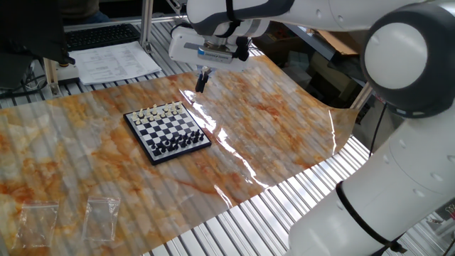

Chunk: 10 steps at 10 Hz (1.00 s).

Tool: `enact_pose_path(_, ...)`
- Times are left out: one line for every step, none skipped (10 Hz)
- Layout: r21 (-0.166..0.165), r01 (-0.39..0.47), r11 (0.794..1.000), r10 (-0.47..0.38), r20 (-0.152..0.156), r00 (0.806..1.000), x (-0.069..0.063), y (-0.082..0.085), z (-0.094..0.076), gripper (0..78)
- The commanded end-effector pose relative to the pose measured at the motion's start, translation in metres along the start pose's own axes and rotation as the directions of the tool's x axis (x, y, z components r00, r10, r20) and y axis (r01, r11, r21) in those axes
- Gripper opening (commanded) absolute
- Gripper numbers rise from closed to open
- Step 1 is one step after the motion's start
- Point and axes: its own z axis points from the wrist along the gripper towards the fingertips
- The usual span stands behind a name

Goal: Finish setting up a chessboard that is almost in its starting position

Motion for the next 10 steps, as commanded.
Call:
enact_pose_path(0.018, 0.003, 1.000, -0.003, 0.012, 1.000, -0.007, 0.000, 0.005, 0.0)
enact_pose_path(0.018, 0.001, 1.000, -0.002, 0.013, 1.000, -0.009, 0.000, 0.007, 0.0)
enact_pose_path(0.018, -0.001, 1.000, 0.000, 0.014, 1.000, -0.010, 0.000, 0.008, 0.0)
enact_pose_path(0.025, -0.008, 1.000, 0.007, 0.017, 1.000, -0.016, 0.001, 0.012, 0.0)
enact_pose_path(0.024, -0.015, 1.000, 0.015, 0.017, 1.000, -0.021, 0.002, 0.014, 0.0)
enact_pose_path(0.025, -0.018, 1.000, 0.017, 0.018, 1.000, -0.023, 0.001, 0.017, 0.0)
enact_pose_path(0.026, -0.024, 0.999, 0.023, 0.018, 1.000, -0.024, 0.001, 0.020, 0.0)
enact_pose_path(0.027, -0.038, 0.999, 0.038, 0.019, 0.999, -0.025, 0.001, 0.022, 0.0)
enact_pose_path(0.029, -0.045, 0.999, 0.045, 0.021, 0.999, -0.025, 0.001, 0.023, 0.0)
enact_pose_path(0.029, -0.045, 0.999, 0.045, 0.021, 0.999, -0.025, 0.001, 0.023, 0.0)
